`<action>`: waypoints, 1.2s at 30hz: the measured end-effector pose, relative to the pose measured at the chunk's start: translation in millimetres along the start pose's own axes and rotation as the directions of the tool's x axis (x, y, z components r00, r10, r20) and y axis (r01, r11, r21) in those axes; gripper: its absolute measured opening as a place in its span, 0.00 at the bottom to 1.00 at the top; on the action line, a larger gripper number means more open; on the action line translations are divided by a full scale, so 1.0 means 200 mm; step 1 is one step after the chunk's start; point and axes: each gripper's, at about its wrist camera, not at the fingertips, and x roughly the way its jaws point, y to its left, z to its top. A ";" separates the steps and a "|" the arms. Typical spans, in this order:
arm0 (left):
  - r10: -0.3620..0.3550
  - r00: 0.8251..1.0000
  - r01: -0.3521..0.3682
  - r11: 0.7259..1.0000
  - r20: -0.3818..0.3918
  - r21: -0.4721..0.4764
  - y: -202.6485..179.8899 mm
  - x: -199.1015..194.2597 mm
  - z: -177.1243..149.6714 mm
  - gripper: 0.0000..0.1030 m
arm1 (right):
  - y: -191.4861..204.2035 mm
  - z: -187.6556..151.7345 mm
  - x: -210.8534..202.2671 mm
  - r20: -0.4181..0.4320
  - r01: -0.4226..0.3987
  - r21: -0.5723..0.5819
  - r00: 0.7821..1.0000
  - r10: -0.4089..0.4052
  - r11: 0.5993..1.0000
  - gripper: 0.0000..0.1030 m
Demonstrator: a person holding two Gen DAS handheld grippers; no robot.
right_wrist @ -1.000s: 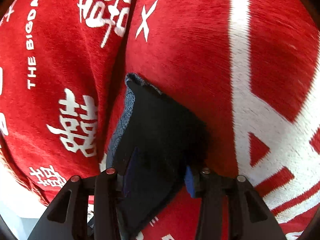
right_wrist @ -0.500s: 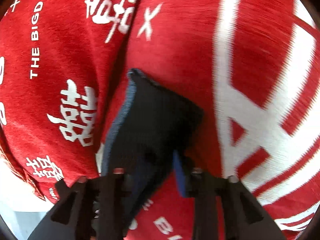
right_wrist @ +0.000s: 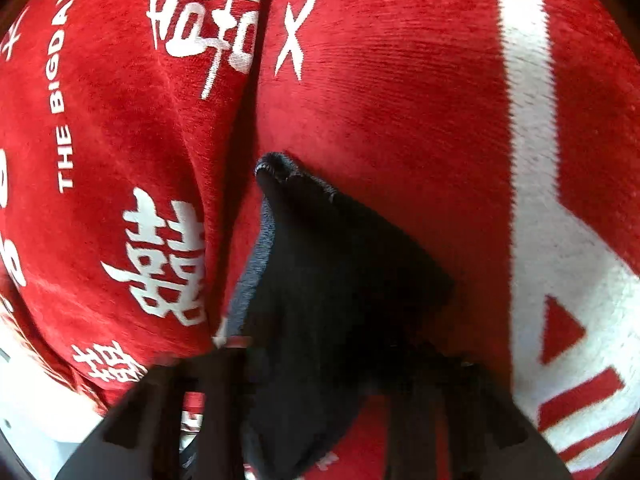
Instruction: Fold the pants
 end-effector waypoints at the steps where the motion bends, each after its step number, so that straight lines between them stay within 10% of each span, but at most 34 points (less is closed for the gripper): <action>1: 0.015 1.000 -0.015 1.000 -0.015 -0.010 0.01 0.03 0.02 1.00 | 0.03 -0.01 -0.02 0.000 -0.007 -0.023 1.000 0.007 1.000 0.15; 12: 0.039 0.997 -0.047 0.992 0.071 0.116 -0.06 0.07 0.01 1.00 | 0.70 -0.31 -0.15 -0.001 -0.022 -0.441 1.000 0.024 0.897 0.14; 19: -0.039 0.985 0.036 0.999 0.166 0.024 0.41 -0.16 0.00 1.00 | 1.06 -0.73 -0.07 0.083 0.147 -0.709 0.989 -0.125 0.689 0.15; 30: 0.120 0.991 -0.108 0.979 0.060 -0.172 1.47 -0.13 -0.31 1.00 | 1.04 -1.66 0.69 0.173 0.290 -0.927 0.893 -0.415 0.238 0.26; 36: 0.059 0.998 -0.051 0.973 0.027 -0.224 1.66 -0.10 -0.42 1.00 | 0.96 -2.10 0.94 0.484 0.421 -0.874 0.728 -0.486 -0.242 0.39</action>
